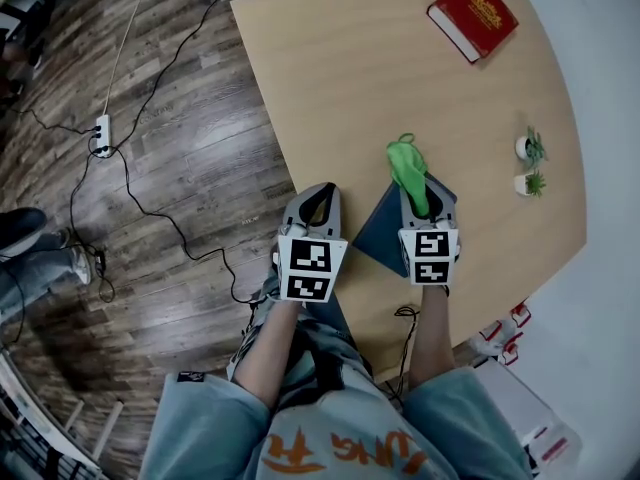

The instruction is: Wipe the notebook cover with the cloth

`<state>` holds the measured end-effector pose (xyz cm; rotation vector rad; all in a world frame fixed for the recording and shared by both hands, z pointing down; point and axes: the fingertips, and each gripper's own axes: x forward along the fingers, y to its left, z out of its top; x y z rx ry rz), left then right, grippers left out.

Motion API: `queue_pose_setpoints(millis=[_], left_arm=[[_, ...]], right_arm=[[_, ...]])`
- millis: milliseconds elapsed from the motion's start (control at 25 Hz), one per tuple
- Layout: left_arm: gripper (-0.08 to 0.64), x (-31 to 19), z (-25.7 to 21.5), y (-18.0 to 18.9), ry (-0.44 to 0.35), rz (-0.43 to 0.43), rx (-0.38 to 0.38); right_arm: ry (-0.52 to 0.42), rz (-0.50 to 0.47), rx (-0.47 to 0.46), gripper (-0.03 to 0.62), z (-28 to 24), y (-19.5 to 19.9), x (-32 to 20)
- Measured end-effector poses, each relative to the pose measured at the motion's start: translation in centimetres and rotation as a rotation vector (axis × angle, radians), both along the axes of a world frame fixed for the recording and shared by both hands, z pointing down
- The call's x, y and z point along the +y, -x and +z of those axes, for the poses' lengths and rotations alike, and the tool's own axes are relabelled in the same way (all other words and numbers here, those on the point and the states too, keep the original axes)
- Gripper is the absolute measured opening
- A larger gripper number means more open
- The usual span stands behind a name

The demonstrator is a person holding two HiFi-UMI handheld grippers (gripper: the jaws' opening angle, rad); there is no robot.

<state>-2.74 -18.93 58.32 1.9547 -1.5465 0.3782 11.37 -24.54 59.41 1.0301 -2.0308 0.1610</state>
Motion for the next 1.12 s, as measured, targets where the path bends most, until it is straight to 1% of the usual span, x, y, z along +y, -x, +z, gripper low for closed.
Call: queue_pose_setpoints(millis=[600, 1120], left_arm=[[0.021, 3.7, 0.1, 0.9, 0.003, -0.011, 0.019], [0.021, 6.1, -0.3, 0.4, -0.008, 0.016, 0.026]], right_arm=[[0.019, -0.019, 0.001, 0.109, 0.1, 1.6, 4.7], [0.031, -0.011, -0.013, 0.109, 0.2, 2.4, 8.4]])
